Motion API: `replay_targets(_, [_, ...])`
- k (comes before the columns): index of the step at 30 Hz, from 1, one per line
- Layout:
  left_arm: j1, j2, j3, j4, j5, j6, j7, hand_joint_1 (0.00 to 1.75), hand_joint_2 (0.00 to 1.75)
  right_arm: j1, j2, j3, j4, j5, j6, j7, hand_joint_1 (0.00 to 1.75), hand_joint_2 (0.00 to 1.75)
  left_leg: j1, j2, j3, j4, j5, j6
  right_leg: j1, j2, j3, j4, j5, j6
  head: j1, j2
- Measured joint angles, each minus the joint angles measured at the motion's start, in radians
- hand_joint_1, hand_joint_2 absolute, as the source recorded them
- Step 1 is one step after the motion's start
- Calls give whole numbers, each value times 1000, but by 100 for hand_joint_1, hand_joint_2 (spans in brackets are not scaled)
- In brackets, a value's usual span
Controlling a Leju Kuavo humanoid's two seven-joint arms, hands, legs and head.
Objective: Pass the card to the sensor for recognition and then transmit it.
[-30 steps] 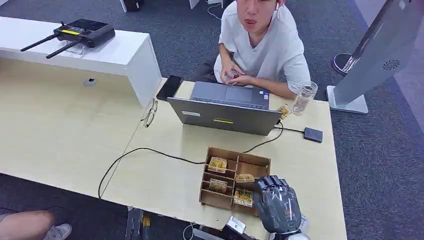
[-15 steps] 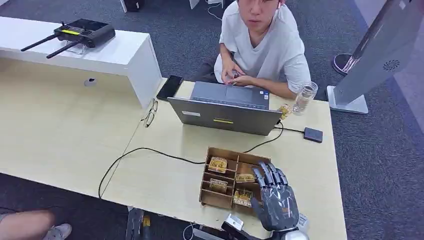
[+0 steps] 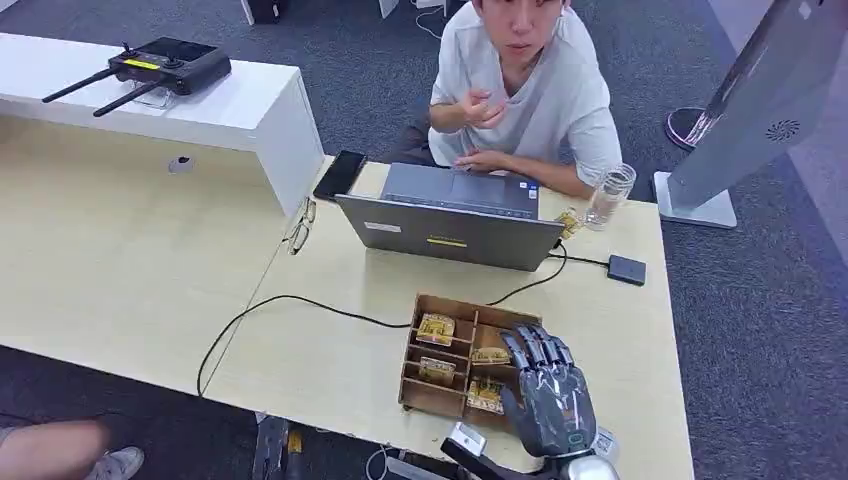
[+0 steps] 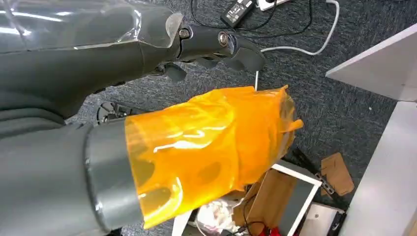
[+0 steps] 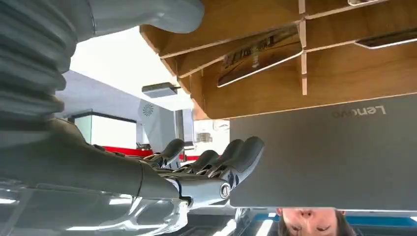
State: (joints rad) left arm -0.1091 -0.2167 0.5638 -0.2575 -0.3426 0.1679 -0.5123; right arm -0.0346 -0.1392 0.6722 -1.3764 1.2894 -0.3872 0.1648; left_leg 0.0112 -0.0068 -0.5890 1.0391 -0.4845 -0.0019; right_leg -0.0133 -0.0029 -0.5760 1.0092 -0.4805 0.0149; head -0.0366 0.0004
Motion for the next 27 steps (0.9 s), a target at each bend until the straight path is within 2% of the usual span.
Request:
replay_targets(13, [0,0,-10,0,-3,-9,10,0,0,-29,22,5,31,-3,21,0,45,175,0,-2,0,0,1,0,0,-2,1,0,0,0,0,0])
replay_targets(15, [0,0,-11,0,-3,-11,10,0,0,-36,28,7,43,-7,22,0,42,175,0,-2,0,0,1,0,0,-3,1,0,0,0,0,0])
replay_targets(19, [0,0,-14,0,-4,-12,11,0,0,-46,35,8,63,-14,25,0,47,175,0,-4,0,0,1,0,0,-3,1,0,0,0,0,0])
replay_targets(21, [0,0,-14,0,-5,-13,11,0,0,-51,39,8,73,-16,26,5,56,175,0,-4,0,0,1,0,0,-4,1,0,0,0,0,0])
replay_targets(27, [0,0,-15,0,-5,-15,13,0,0,-55,45,8,92,-18,29,6,56,175,0,-4,0,0,1,0,0,-4,1,0,0,0,0,0])
